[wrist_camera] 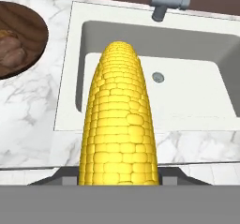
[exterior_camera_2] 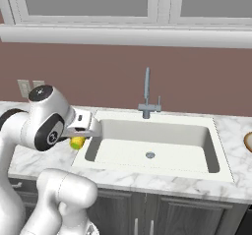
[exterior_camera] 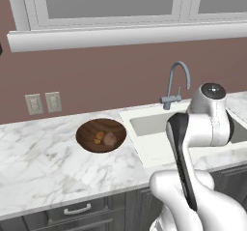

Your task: Pick the potatos from the cabinet and place them in one bowl. Pick the corn from the sink and place it in the other bowl.

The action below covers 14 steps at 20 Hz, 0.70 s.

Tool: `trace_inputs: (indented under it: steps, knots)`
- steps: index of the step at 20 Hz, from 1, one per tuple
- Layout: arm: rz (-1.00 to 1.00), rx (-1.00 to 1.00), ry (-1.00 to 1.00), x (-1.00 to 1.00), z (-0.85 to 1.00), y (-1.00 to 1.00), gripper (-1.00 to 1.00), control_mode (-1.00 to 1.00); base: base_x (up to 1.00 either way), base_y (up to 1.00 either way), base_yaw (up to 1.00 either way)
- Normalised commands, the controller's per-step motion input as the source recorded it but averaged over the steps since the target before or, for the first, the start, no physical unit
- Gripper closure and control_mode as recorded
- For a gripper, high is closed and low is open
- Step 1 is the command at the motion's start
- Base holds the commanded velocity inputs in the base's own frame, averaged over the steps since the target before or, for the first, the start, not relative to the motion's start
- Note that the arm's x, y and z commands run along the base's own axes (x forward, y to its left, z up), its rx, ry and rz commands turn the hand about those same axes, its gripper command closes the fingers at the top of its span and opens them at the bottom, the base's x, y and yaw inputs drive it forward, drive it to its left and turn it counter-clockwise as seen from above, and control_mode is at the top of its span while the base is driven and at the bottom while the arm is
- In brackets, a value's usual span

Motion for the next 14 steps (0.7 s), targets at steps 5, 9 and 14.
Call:
trace_inputs:
  steps: [5, 9, 14]
  knots:
    - [0.07, 0.1, 0.0, -0.28, 0.0, 0.02, 1.0, -1.0, 0.0, 0.0, 0.0]
    - [0.03, 0.05, 0.01, -0.05, 0.0, 0.0, 1.0, -1.0, 0.0, 0.0, 0.0]
    - [0.0, 0.0, 0.0, 0.0, 0.0, 0.0, 1.0, -1.0, 0.0, 0.0, 0.0]
